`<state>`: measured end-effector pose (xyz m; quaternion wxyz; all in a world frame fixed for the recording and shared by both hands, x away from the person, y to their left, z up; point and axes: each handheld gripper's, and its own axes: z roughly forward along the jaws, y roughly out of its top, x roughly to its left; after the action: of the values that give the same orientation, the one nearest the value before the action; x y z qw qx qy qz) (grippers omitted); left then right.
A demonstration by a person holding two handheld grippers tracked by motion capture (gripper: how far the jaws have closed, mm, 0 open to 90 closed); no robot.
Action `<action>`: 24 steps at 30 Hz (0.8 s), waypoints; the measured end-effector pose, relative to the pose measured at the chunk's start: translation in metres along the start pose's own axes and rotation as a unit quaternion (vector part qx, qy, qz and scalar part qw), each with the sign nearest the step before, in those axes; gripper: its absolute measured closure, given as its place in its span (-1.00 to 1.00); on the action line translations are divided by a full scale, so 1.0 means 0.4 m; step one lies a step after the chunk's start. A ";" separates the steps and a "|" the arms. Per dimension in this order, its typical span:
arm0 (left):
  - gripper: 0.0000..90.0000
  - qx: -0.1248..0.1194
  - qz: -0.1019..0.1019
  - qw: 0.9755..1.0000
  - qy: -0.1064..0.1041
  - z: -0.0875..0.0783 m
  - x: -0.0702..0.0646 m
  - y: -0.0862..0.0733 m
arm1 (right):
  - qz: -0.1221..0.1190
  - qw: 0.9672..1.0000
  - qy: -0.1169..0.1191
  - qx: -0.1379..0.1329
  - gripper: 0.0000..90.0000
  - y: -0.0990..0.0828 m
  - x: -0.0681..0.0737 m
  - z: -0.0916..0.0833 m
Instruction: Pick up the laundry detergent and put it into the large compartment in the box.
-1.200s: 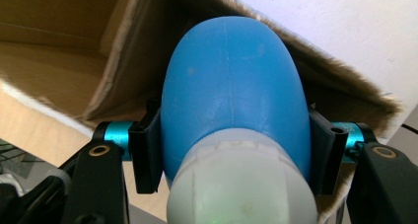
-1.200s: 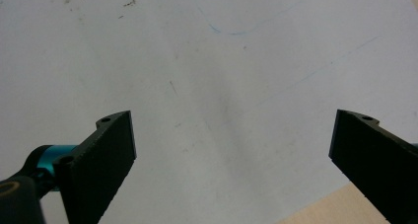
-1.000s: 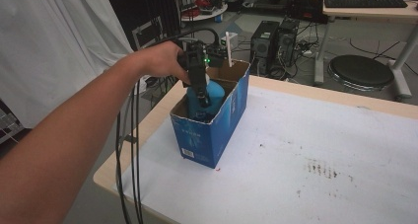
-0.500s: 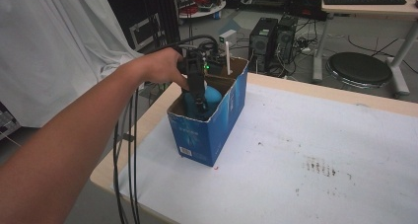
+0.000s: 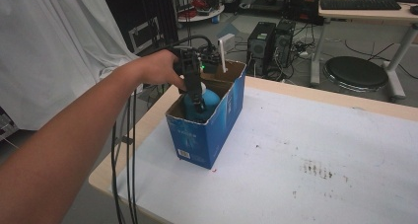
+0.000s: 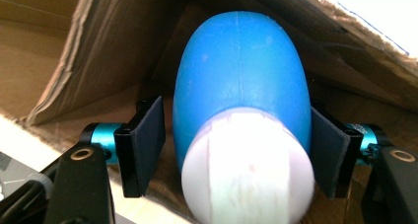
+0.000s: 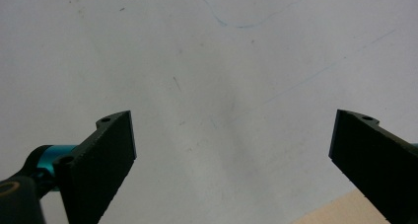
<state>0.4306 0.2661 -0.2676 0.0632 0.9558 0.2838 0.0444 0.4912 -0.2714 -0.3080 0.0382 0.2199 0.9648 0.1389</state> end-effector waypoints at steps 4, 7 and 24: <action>-0.43 -0.022 -0.012 1.000 0.002 -0.019 -0.001 -0.004 | -0.001 1.000 0.000 0.000 -0.93 -0.002 0.002 -0.003; -0.43 -0.034 -0.011 0.999 0.005 -0.039 -0.004 -0.004 | -0.001 1.000 0.000 -0.002 -0.94 -0.001 0.004 -0.005; -0.52 -0.048 0.008 0.999 0.015 -0.186 -0.102 0.041 | -0.005 1.000 -0.010 -0.014 -0.94 -0.005 0.023 -0.028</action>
<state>0.3963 0.2372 -0.1935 0.1044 0.9532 0.2742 0.0731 0.4807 -0.2720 -0.2978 0.0518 0.2163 0.9634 0.1495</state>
